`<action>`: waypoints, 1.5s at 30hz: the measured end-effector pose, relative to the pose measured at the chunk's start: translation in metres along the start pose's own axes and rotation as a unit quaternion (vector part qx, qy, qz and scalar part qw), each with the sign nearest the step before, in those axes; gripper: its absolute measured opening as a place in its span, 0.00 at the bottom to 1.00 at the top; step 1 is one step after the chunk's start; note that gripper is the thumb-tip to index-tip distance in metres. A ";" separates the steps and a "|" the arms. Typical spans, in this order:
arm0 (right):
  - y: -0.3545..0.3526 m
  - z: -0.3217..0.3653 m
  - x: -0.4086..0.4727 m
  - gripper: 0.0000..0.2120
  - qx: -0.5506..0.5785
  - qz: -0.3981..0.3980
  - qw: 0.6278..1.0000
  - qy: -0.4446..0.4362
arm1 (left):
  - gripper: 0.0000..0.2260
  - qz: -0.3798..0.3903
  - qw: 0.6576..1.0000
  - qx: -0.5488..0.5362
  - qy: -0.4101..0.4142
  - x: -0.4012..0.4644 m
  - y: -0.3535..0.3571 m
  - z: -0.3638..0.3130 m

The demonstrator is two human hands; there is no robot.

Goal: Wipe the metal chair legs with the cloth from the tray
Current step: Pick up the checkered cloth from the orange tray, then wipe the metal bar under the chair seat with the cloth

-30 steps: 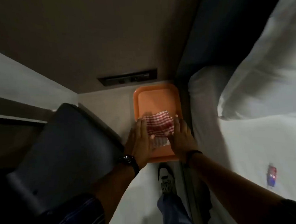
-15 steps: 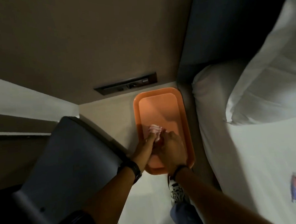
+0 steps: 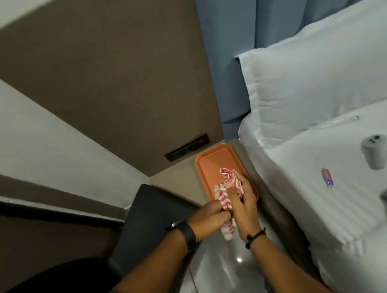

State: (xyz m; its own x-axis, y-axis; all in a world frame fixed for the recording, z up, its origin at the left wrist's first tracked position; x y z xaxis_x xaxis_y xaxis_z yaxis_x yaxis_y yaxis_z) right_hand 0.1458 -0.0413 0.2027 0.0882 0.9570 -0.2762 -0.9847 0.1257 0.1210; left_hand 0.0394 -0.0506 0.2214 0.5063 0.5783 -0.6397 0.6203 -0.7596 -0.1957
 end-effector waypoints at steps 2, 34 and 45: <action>-0.007 0.003 -0.041 0.28 -0.005 -0.008 1.000 -0.005 | 0.14 -0.043 0.978 0.204 0.012 -0.041 0.010 -0.002; 0.166 -0.631 -0.297 0.21 0.128 0.013 0.985 0.117 | 0.33 -0.136 0.616 0.766 -0.118 -0.106 0.195 0.523; 0.220 -0.705 -0.267 0.21 0.035 -0.009 0.991 0.129 | 0.30 -0.162 0.567 0.803 -0.087 -0.105 0.191 0.524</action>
State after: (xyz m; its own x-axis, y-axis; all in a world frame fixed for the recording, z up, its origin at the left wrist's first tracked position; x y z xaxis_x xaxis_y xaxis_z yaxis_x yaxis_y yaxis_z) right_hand -0.2005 -0.4530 -0.3688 0.0546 0.8568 -0.5128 -0.9699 0.1675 0.1766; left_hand -0.2095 -0.4120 -0.1382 0.3694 0.8321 -0.4137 -0.7527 0.0068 -0.6583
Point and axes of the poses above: each hand's wrist, its own x-axis towards the middle knuckle, its own y-axis out of the palm, z = x × y, the point moved 10 cm from there along x, towards the middle knuckle, and after that the axes turned 9 degrees about z, right-handed, at the moved point
